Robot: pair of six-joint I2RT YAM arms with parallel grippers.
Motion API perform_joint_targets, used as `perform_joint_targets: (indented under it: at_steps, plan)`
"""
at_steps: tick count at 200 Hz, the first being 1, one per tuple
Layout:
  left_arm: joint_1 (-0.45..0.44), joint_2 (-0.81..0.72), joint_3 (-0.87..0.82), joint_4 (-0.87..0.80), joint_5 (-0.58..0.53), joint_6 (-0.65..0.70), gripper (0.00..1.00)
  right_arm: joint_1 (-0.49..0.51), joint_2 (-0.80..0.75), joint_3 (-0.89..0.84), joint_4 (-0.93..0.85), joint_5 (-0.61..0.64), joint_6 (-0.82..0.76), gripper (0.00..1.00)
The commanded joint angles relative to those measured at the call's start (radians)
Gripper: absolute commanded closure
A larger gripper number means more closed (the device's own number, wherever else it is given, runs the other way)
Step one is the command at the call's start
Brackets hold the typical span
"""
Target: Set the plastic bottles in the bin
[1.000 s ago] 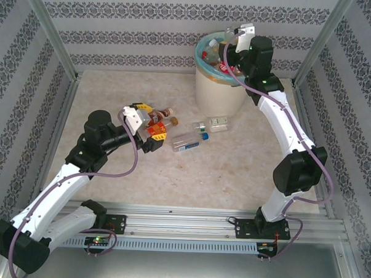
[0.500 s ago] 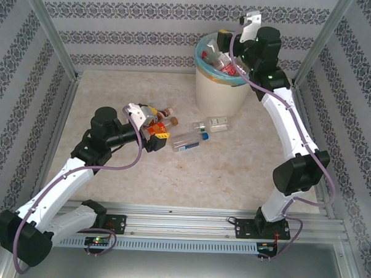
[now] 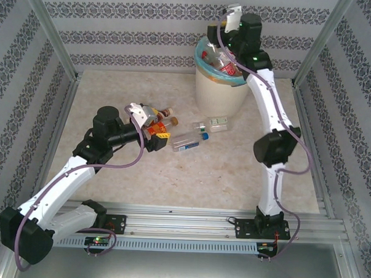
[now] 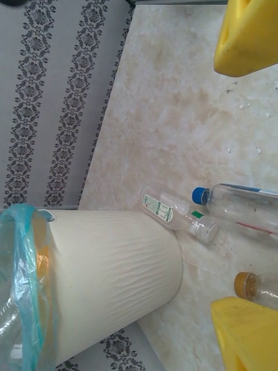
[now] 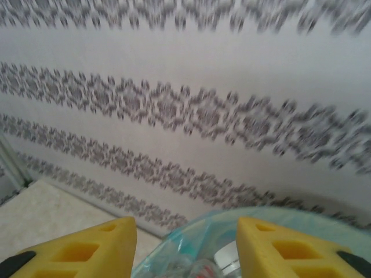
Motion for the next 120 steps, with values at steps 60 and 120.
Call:
perform_joint_targets:
  at_steps: [60, 120]
  plan:
    - [-0.008, 0.001, 0.005, 0.020, -0.016, 0.020, 0.02, 0.022, -0.011, -0.057, -0.229, -0.082, 0.017, 0.73]
    - [-0.008, 0.027, 0.009, 0.021, -0.009, 0.024, 0.02, 0.008, -0.155, -0.245, -0.234, 0.055, -0.024, 0.73]
